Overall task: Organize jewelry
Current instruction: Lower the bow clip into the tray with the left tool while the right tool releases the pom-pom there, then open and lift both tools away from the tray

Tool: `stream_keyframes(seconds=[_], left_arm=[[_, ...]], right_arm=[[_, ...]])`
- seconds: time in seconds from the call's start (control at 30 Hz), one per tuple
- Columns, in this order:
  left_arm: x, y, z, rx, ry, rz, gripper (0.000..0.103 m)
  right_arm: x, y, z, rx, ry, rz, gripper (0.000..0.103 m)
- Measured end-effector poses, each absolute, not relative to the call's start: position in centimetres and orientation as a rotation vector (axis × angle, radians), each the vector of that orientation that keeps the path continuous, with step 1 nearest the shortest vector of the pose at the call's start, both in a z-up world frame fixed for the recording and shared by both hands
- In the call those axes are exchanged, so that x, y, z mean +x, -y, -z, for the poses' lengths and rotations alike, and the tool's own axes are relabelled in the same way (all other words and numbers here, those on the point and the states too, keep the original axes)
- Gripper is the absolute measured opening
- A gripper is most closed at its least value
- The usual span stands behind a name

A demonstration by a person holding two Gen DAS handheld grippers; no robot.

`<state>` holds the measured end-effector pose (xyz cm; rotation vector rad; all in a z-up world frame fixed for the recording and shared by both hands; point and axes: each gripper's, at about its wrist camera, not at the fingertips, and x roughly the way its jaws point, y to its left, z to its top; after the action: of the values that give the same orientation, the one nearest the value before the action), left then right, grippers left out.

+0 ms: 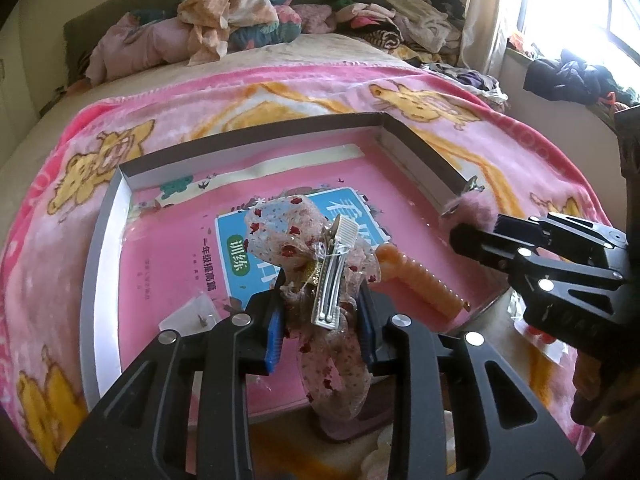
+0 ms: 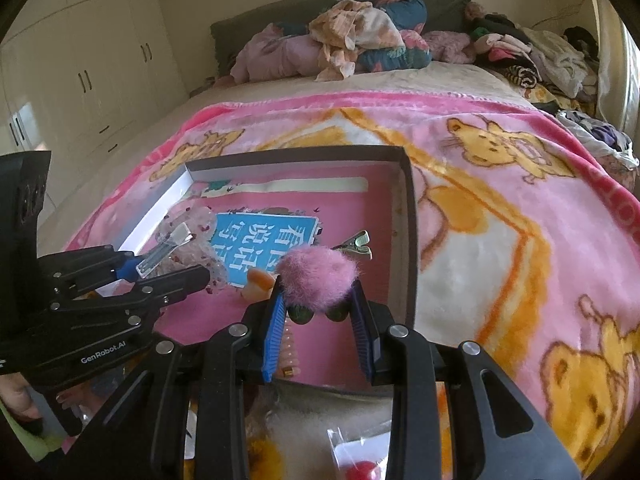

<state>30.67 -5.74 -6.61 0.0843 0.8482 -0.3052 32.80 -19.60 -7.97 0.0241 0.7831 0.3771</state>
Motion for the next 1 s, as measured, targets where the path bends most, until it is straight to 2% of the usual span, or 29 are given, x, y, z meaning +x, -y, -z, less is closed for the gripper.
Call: stream_keyframes(seconds=[0.37,0.53,0.67,0.73,0.93,1.0], left_arm=[[30.9,5.5,7.2,0.070,-0.866,0.300,0.027],[31.0,5.5,7.2,0.068,-0.868,0.298,0.029],[30.8,5.4,7.1,0.064,-0.863,0.290,0.036],[30.6,5.3,6.9,0.062,-0.856,0.283,0.040],[29.1,4.8,5.7,0.042,-0.811,0.261,0.059],[28.6,4.8,5.2,0.038,-0.792,0.257,0.059]], right_arm=[[33.4,19.8,9.1,0.026,-0.807,-0.358,0.034],[32.7,20.5,8.6,0.047,-0.789,-0.353,0.043],[31.8,21.3,7.7,0.067,-0.761,-0.345,0.046],[31.1,21.8,7.2,0.074,-0.744,-0.336,0.052],[29.2,22.9,5.8,0.084,-0.697,-0.312,0.064],[28.5,23.3,5.4,0.091,-0.683,-0.306,0.068]])
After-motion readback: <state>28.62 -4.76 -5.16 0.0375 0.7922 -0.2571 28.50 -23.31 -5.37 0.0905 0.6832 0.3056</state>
